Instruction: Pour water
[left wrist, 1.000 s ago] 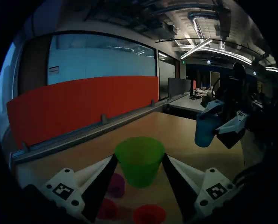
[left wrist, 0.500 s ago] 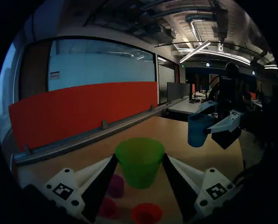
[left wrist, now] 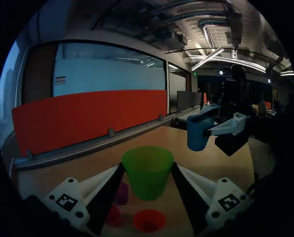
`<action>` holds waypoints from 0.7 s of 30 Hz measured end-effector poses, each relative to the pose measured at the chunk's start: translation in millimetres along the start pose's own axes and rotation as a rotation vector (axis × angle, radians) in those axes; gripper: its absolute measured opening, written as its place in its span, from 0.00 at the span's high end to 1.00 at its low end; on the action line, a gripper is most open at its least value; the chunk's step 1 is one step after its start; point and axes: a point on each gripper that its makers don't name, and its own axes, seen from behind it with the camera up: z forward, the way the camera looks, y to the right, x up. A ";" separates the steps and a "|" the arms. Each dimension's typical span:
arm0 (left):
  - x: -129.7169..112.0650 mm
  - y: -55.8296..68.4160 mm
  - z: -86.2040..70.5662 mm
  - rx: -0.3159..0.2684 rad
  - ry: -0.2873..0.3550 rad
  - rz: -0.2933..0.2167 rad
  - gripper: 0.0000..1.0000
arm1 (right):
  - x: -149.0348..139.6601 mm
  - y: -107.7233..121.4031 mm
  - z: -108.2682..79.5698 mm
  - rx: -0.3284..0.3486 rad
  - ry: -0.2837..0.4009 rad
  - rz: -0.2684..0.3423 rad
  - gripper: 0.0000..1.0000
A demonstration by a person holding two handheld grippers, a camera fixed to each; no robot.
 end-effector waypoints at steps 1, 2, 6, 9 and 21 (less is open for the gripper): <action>-0.5 1.0 -1.3 0.000 0.000 -0.001 0.13 | 2.2 -0.7 1.5 0.003 0.002 -0.006 0.08; -1.0 2.1 -2.7 -0.001 0.001 -0.002 0.13 | 4.4 -1.4 3.0 0.005 0.004 -0.011 0.08; -1.0 6.3 -7.8 0.001 0.006 -0.002 0.13 | 14.0 -3.8 9.2 0.014 0.014 -0.033 0.08; 0.1 9.4 -12.5 0.002 0.010 -0.001 0.13 | 22.3 -5.1 13.8 0.021 0.022 -0.044 0.08; 1.9 14.9 -25.1 0.011 0.023 -0.006 0.13 | 50.6 -9.5 27.2 0.036 0.059 -0.115 0.08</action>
